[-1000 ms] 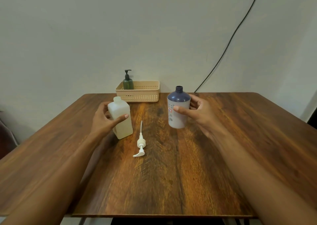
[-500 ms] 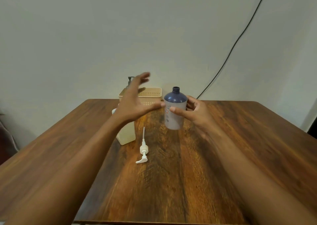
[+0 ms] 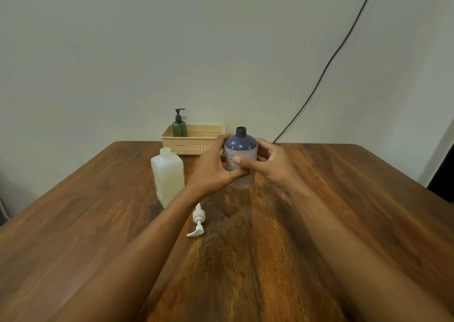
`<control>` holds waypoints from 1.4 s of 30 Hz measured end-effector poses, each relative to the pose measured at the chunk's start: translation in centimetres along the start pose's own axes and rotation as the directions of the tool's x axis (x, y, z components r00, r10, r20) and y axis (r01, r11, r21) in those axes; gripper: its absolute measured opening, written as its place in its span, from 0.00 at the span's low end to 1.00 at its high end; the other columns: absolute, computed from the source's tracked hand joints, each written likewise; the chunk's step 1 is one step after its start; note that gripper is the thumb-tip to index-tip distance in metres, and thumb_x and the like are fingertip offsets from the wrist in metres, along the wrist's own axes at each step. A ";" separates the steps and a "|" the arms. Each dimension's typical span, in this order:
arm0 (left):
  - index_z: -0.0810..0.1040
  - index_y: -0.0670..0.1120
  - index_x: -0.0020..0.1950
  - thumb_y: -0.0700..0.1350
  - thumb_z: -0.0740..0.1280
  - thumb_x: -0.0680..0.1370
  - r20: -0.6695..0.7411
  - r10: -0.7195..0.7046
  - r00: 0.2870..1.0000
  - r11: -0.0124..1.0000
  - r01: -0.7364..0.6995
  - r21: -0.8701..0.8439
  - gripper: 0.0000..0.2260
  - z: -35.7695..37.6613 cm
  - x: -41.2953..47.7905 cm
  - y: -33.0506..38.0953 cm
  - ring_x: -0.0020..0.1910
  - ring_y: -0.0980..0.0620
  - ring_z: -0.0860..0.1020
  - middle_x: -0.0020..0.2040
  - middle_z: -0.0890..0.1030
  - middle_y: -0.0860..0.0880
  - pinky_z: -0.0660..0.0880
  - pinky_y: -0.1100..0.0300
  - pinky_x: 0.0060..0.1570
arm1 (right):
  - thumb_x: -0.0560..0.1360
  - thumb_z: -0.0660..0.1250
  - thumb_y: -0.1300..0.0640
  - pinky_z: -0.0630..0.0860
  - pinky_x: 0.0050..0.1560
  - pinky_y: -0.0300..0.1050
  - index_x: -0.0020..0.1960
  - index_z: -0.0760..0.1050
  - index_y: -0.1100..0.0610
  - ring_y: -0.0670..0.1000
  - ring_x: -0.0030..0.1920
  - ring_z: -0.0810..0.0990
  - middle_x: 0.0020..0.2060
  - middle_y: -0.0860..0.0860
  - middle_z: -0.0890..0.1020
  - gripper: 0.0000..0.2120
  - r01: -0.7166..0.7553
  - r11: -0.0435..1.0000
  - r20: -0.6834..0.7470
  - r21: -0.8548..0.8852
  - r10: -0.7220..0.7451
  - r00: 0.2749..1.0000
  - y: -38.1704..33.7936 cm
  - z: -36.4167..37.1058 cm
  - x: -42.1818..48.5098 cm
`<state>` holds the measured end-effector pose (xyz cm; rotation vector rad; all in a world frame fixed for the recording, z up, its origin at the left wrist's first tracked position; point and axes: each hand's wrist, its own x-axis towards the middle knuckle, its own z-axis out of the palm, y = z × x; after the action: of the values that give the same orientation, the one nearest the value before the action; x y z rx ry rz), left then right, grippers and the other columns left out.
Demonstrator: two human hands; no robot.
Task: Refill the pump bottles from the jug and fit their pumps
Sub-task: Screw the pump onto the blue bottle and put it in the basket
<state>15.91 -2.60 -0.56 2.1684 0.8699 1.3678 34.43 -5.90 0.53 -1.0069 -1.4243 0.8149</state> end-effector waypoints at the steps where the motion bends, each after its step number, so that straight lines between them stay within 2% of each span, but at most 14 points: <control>1: 0.67 0.62 0.71 0.64 0.78 0.69 -0.005 0.000 1.000 1.000 0.000 0.001 0.35 0.1 0.0 -0.1 0.58 0.71 0.77 0.59 0.75 0.74 0.75 0.75 0.50 | 0.60 0.89 0.43 0.83 0.66 0.55 0.69 0.81 0.50 0.49 0.64 0.86 0.62 0.46 0.88 0.40 0.000 1.000 0.007 -0.011 0.000 1.000 0.1 -0.1 0.0; 6: 0.69 0.53 0.74 0.65 0.78 0.68 0.002 0.005 1.000 1.000 -0.005 0.026 0.39 0.2 0.0 -0.6 0.59 0.68 0.77 0.64 0.78 0.61 0.76 0.74 0.51 | 0.68 0.84 0.42 0.83 0.65 0.46 0.72 0.79 0.49 0.45 0.65 0.85 0.63 0.46 0.87 0.35 -0.003 0.994 0.107 -0.111 0.015 0.994 0.0 -1.9 -0.2; 9: 0.69 0.53 0.75 0.68 0.77 0.67 -0.004 -0.019 1.000 0.999 0.019 0.038 0.42 -0.1 -0.3 -0.8 0.59 0.71 0.75 0.65 0.76 0.62 0.75 0.76 0.51 | 0.79 0.76 0.42 0.82 0.67 0.47 0.75 0.77 0.49 0.42 0.64 0.85 0.64 0.44 0.86 0.28 0.075 0.931 0.085 -0.357 -0.048 0.995 0.0 -5.4 -0.2; 12: 0.69 0.53 0.74 0.67 0.77 0.66 0.005 -0.029 1.000 0.999 0.029 0.026 0.42 -0.1 -0.6 -1.1 0.60 0.63 0.77 0.66 0.77 0.59 0.77 0.69 0.54 | 0.83 0.72 0.50 0.82 0.67 0.53 0.74 0.79 0.50 0.43 0.62 0.83 0.67 0.47 0.85 0.20 0.229 0.653 0.192 -0.722 -0.129 0.973 0.9 -10.2 -0.5; 14: 0.69 0.53 0.74 0.68 0.77 0.66 0.009 -0.028 1.000 0.999 0.028 0.027 0.42 0.1 -0.7 -1.4 0.62 0.58 0.78 0.67 0.78 0.56 0.78 0.64 0.56 | 0.83 0.72 0.62 0.82 0.66 0.56 0.71 0.82 0.52 0.47 0.63 0.84 0.66 0.49 0.86 0.18 0.333 0.477 0.335 -0.813 -0.084 0.938 1.8 -13.1 -1.0; 16: 0.69 0.52 0.74 0.69 0.76 0.65 0.012 -0.031 0.999 0.999 0.031 0.028 0.43 0.1 -0.9 -1.6 0.63 0.56 0.78 0.68 0.78 0.54 0.79 0.61 0.57 | 0.79 0.70 0.72 0.82 0.66 0.55 0.69 0.84 0.52 0.49 0.65 0.85 0.66 0.48 0.86 0.24 0.399 0.395 0.447 -0.828 0.034 0.894 2.4 -15.1 -1.9; 18: 0.69 0.52 0.74 0.68 0.77 0.65 0.016 -0.034 0.999 0.999 0.033 0.026 0.43 0.2 -1.0 -1.8 0.63 0.55 0.78 0.68 0.78 0.54 0.79 0.59 0.58 | 0.77 0.68 0.74 0.80 0.68 0.51 0.69 0.84 0.49 0.47 0.69 0.82 0.69 0.46 0.84 0.28 0.431 0.375 0.513 -0.821 0.153 0.845 2.7 -16.1 -2.9; 21: 0.69 0.53 0.74 0.67 0.77 0.66 0.026 -0.045 0.999 0.999 0.045 0.010 0.42 0.5 -1.2 -2.0 0.62 0.59 0.78 0.67 0.78 0.56 0.79 0.64 0.56 | 0.77 0.72 0.70 0.76 0.73 0.44 0.70 0.84 0.46 0.44 0.74 0.78 0.72 0.45 0.82 0.27 0.475 0.358 0.573 -0.804 0.250 0.781 3.5 -16.6 -4.1; 25: 0.68 0.56 0.73 0.66 0.79 0.66 0.027 -0.053 0.998 0.999 0.053 0.008 0.40 0.6 -1.5 -2.0 0.61 0.66 0.77 0.64 0.77 0.63 0.77 0.72 0.51 | 0.81 0.70 0.63 0.61 0.71 0.25 0.71 0.82 0.46 0.40 0.74 0.76 0.73 0.44 0.81 0.21 0.516 0.361 0.618 -0.776 0.275 0.737 4.2 -16.5 -4.8; 30: 0.68 0.55 0.74 0.63 0.80 0.67 0.038 -0.066 0.997 0.998 0.066 -0.003 0.39 0.6 -1.7 -2.2 0.61 0.63 0.77 0.65 0.77 0.61 0.76 0.72 0.53 | 0.81 0.71 0.62 0.62 0.68 0.21 0.70 0.84 0.50 0.43 0.72 0.80 0.70 0.45 0.84 0.19 0.510 0.384 0.621 -0.770 0.265 0.738 4.5 -16.6 -5.0; 33: 0.68 0.54 0.74 0.62 0.80 0.68 0.041 -0.068 0.997 0.998 0.068 -0.007 0.39 0.4 -1.8 -2.5 0.61 0.63 0.77 0.66 0.77 0.59 0.75 0.72 0.54 | 0.82 0.72 0.60 0.71 0.69 0.27 0.68 0.85 0.51 0.45 0.67 0.84 0.66 0.46 0.86 0.16 0.527 0.373 0.627 -0.764 0.233 0.743 4.0 -16.4 -5.0; 37: 0.68 0.54 0.74 0.66 0.78 0.66 0.046 -0.070 0.996 0.997 0.071 -0.009 0.41 0.5 -1.9 -2.5 0.61 0.63 0.77 0.66 0.78 0.59 0.75 0.71 0.54 | 0.81 0.73 0.59 0.83 0.63 0.49 0.65 0.86 0.52 0.47 0.62 0.87 0.62 0.46 0.88 0.14 0.564 0.331 0.625 -0.756 0.110 0.773 3.0 -15.9 -4.8; 39: 0.68 0.54 0.75 0.67 0.78 0.65 0.049 -0.071 0.996 0.997 0.071 -0.007 0.42 0.6 -1.9 -2.6 0.61 0.63 0.77 0.66 0.78 0.59 0.76 0.70 0.55 | 0.80 0.75 0.60 0.84 0.61 0.52 0.65 0.86 0.52 0.47 0.61 0.87 0.61 0.46 0.88 0.14 0.565 0.324 0.608 -0.759 0.042 0.793 2.3 -15.5 -4.3; 42: 0.68 0.56 0.74 0.68 0.77 0.65 0.053 -0.067 0.996 0.998 0.067 0.001 0.42 0.7 -1.7 -2.5 0.60 0.69 0.76 0.65 0.77 0.62 0.75 0.75 0.53 | 0.78 0.78 0.61 0.84 0.62 0.50 0.65 0.86 0.52 0.44 0.59 0.88 0.61 0.45 0.89 0.16 0.535 0.379 0.556 -0.755 -0.061 0.829 0.9 -14.7 -3.3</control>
<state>15.29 -2.04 -3.54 2.1453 0.9135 1.2723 49.05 -9.60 -0.01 -1.2911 -2.5050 -0.1460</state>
